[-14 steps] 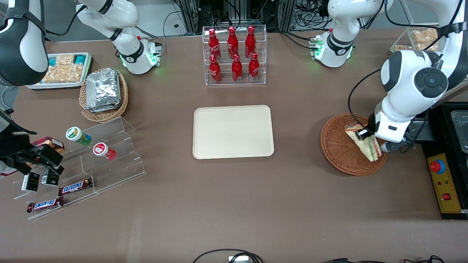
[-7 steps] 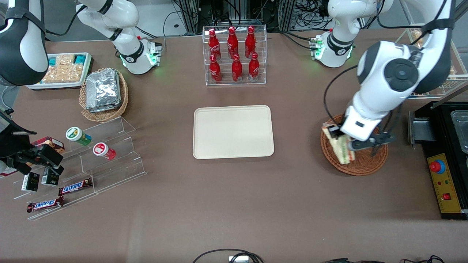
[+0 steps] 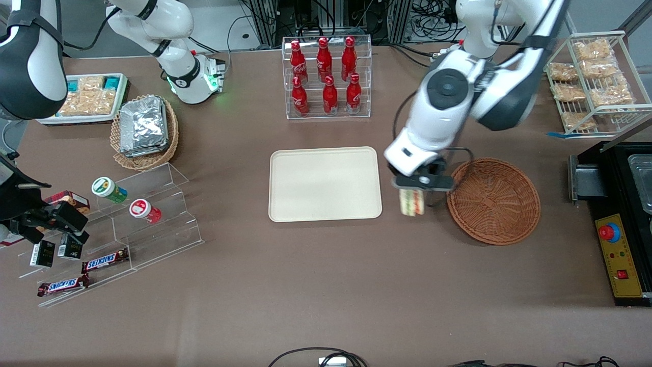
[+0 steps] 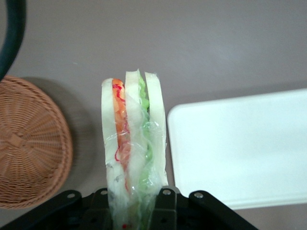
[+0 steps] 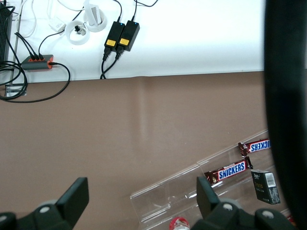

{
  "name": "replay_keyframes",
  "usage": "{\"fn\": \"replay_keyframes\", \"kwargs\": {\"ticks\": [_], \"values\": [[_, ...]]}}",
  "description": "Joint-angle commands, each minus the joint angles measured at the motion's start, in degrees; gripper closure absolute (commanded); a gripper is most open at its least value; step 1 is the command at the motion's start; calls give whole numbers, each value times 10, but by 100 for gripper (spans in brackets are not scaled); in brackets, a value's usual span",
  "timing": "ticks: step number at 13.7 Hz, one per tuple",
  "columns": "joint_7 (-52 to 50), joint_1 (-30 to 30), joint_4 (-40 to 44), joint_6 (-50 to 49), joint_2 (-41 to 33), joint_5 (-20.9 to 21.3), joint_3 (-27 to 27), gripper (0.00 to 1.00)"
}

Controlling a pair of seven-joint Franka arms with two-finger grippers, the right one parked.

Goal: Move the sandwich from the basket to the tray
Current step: 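Carry the sandwich over the cream tray and lower it onto it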

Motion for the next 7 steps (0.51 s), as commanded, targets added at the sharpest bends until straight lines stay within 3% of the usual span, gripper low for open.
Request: {"fn": "replay_keyframes", "kwargs": {"ticks": [1, 5, 7], "values": [[-14, -40, 19, -11, 40, 7, 4, 100], [-69, -98, 15, 37, 101, 17, 5, 100], [-87, -127, 14, 59, 132, 42, 5, 100]]}}
